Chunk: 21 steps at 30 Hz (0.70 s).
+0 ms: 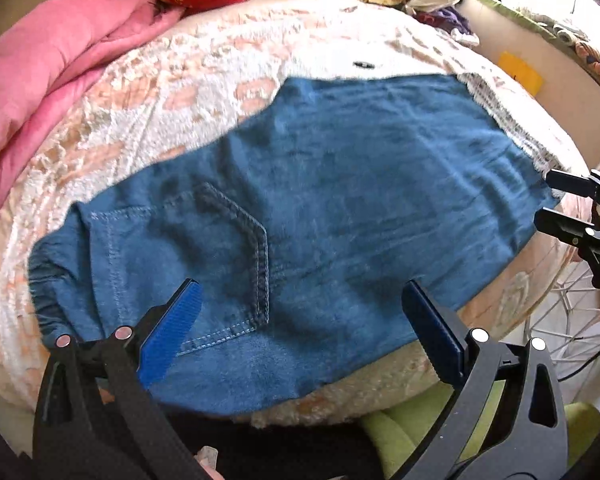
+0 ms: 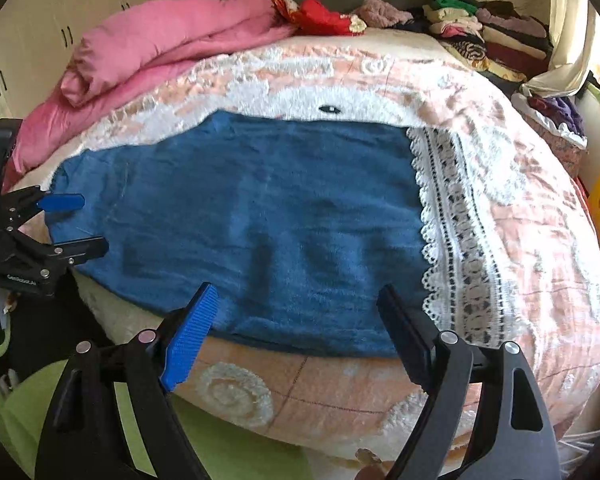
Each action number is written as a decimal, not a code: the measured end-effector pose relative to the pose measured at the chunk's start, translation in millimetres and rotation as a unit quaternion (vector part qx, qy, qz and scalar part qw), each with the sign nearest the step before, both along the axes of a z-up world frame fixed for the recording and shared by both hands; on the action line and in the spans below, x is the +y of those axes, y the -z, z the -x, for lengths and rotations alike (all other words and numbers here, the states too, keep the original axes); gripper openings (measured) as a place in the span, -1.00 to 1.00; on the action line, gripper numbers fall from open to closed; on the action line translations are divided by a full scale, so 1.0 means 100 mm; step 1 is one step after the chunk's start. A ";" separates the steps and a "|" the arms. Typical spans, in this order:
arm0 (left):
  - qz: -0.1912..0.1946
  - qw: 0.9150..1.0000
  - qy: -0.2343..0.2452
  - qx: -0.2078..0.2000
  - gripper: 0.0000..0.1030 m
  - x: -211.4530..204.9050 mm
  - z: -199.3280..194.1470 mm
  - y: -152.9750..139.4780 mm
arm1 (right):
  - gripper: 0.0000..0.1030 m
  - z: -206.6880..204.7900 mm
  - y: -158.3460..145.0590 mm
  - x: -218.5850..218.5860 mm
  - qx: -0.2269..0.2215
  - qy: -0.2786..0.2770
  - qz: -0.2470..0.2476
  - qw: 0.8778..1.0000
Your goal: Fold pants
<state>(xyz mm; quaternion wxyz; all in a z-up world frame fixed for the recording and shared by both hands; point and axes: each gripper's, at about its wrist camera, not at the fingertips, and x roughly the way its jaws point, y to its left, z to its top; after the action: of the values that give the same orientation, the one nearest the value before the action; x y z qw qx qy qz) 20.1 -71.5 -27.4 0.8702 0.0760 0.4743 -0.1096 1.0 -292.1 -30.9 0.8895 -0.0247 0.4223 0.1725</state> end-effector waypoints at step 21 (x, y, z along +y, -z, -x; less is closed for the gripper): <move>0.022 0.998 0.010 -0.052 0.84 -0.22 -0.09 -0.59 | 0.59 0.18 -0.36 -0.51 -0.050 0.064 -0.023 0.996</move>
<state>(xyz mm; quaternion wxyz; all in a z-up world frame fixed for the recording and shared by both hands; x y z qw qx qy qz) 29.4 -93.1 31.9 0.8939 0.0673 0.4254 -0.1244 -16.6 -343.3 5.6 0.9191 0.0140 0.3739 0.1233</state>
